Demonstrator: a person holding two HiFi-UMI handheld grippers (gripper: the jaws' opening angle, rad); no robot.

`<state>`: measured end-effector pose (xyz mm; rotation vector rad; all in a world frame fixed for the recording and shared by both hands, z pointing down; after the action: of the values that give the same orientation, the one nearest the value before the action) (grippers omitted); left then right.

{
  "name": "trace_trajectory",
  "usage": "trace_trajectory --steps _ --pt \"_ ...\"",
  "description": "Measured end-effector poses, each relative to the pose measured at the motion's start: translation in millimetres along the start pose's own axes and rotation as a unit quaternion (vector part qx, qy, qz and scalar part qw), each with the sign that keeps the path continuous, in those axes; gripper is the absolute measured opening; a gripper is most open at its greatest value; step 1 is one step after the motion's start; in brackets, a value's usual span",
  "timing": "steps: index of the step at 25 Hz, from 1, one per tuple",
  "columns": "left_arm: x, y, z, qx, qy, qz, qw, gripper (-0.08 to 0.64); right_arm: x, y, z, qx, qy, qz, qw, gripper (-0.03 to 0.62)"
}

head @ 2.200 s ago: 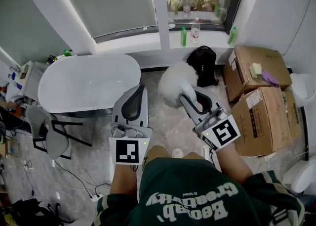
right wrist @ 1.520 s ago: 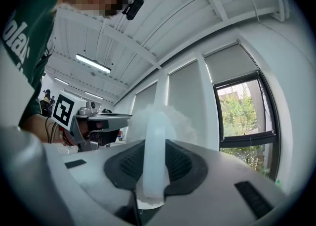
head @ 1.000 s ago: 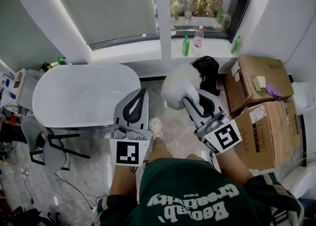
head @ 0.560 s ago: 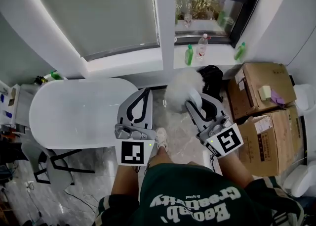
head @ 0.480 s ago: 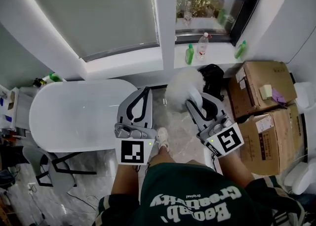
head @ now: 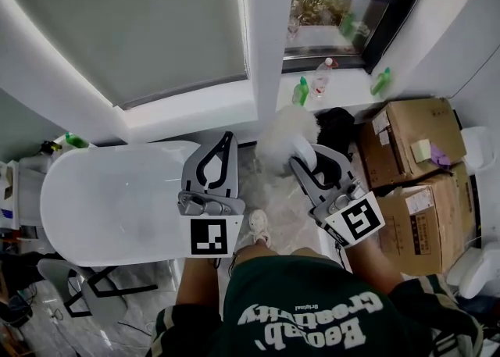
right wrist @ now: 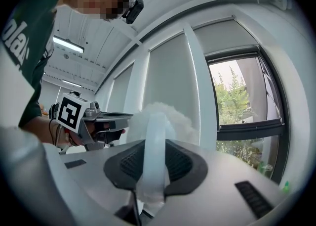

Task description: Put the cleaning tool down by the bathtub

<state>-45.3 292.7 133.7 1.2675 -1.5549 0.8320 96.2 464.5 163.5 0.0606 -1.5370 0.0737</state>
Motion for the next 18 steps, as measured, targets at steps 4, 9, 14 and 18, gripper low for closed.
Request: trace_trajectory --steps 4,9,14,18 --pt "8 -11 24 -0.010 0.005 -0.003 0.9999 0.009 -1 -31 -9 0.000 0.002 -0.002 1.000 0.095" --pt "21 -29 53 -0.013 0.007 0.005 0.9999 0.009 0 -68 -19 -0.003 0.002 -0.004 1.000 0.095" --pt "28 -52 75 -0.003 -0.010 0.002 0.9999 0.009 2 -97 -30 0.003 0.002 -0.015 1.000 0.095" --pt "34 -68 83 0.004 0.008 -0.001 1.0000 0.009 3 -112 -37 0.005 0.005 -0.016 1.000 0.095"
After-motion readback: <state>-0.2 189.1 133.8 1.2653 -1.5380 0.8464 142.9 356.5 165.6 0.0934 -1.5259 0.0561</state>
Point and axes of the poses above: the fingertips, and each gripper's own axes: y backward along the fingers, z to its left, x out of its underside, the point moved 10 cm from there along y, backward along the fingers, and after that the axes turned 2 degrees about -y, right-handed, at the moved point
